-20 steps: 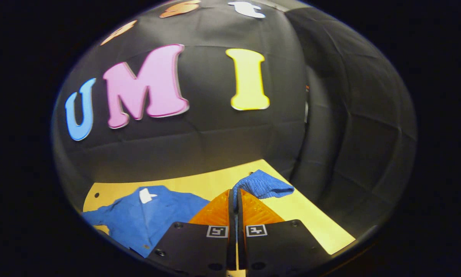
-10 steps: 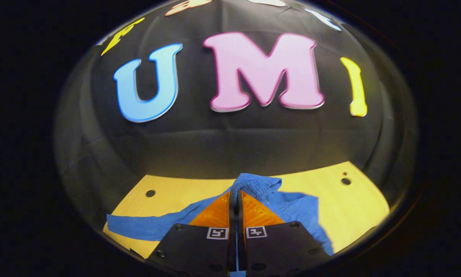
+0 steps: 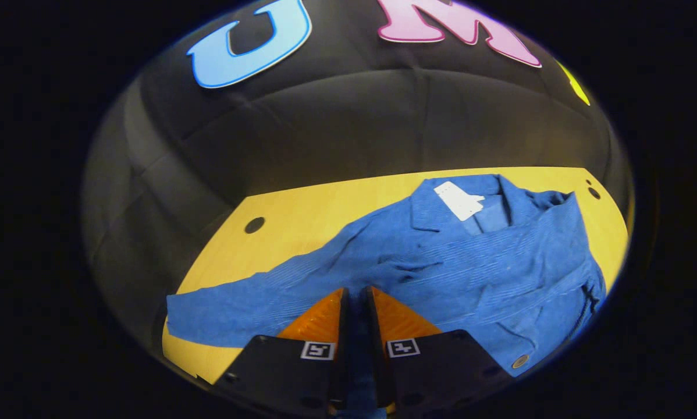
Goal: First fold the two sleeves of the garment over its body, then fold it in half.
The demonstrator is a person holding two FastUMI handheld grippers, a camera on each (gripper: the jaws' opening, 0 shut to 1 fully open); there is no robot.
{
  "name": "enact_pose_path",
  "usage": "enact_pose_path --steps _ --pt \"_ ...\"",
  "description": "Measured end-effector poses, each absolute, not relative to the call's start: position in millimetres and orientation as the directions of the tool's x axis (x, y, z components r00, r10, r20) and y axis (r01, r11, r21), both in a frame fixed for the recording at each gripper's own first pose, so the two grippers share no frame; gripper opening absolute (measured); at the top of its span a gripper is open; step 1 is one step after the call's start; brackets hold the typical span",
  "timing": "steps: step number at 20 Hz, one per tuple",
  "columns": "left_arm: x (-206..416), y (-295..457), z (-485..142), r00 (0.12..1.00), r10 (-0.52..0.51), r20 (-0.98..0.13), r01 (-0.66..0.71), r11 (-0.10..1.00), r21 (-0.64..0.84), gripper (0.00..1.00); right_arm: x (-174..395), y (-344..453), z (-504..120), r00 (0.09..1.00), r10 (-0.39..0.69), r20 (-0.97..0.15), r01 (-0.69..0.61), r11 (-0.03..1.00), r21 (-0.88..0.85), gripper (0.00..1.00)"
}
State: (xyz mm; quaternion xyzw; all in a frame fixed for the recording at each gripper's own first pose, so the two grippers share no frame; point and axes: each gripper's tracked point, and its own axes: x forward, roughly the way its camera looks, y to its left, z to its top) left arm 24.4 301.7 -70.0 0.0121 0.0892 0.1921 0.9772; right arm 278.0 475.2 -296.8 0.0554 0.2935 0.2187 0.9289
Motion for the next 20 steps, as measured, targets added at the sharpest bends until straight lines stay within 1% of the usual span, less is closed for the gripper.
enact_pose_path --steps 1,2,3,4,5,8,11,13,17,18,20 --pt "28 300 -70 0.913 0.369 -0.175 -0.368 0.929 0.043 0.82 272 482 -294 0.721 0.469 -0.510 -0.390 0.883 0.260 0.15" --pt "32 295 -70 0.917 0.359 -0.176 -0.360 0.933 0.028 0.82 268 486 -286 0.711 0.497 -0.497 -0.402 0.868 0.293 0.36" --pt "38 292 -66 0.923 0.345 -0.171 -0.347 0.938 0.018 0.82 270 487 -282 0.709 0.505 -0.492 -0.403 0.863 0.306 0.56" --pt "42 289 -65 0.928 0.334 -0.165 -0.336 0.942 0.015 0.80 270 482 -273 0.716 0.502 -0.484 -0.403 0.864 0.300 0.77" --pt "47 286 -64 0.931 0.327 -0.159 -0.329 0.944 0.019 0.82 271 477 -267 0.726 0.498 -0.475 -0.409 0.867 0.284 0.94" --pt "61 286 -72 0.932 0.321 -0.167 -0.318 0.947 0.041 0.82 270 458 -235 0.762 0.487 -0.427 -0.440 0.873 0.211 0.94" --pt "76 290 -81 0.932 0.314 -0.182 -0.315 0.949 0.026 0.82 258 430 -178 0.817 0.481 -0.319 -0.473 0.874 0.108 0.94" --pt "87 295 -88 0.927 0.324 -0.187 -0.332 0.943 -0.011 0.82 239 410 -133 0.838 0.493 -0.234 -0.493 0.868 0.061 0.96" --pt "111 307 -122 0.908 0.349 -0.231 -0.376 0.923 -0.084 0.82 189 368 -54 0.843 0.528 -0.098 -0.527 0.849 0.044 0.95" --pt "117 312 -135 0.902 0.357 -0.243 -0.388 0.917 -0.090 0.82 181 356 -44 0.841 0.536 -0.073 -0.536 0.844 0.025 0.96" --pt "131 333 -169 0.874 0.380 -0.303 -0.427 0.898 -0.104 0.82 175 318 -42 0.858 0.507 -0.082 -0.511 0.859 -0.039 0.95"
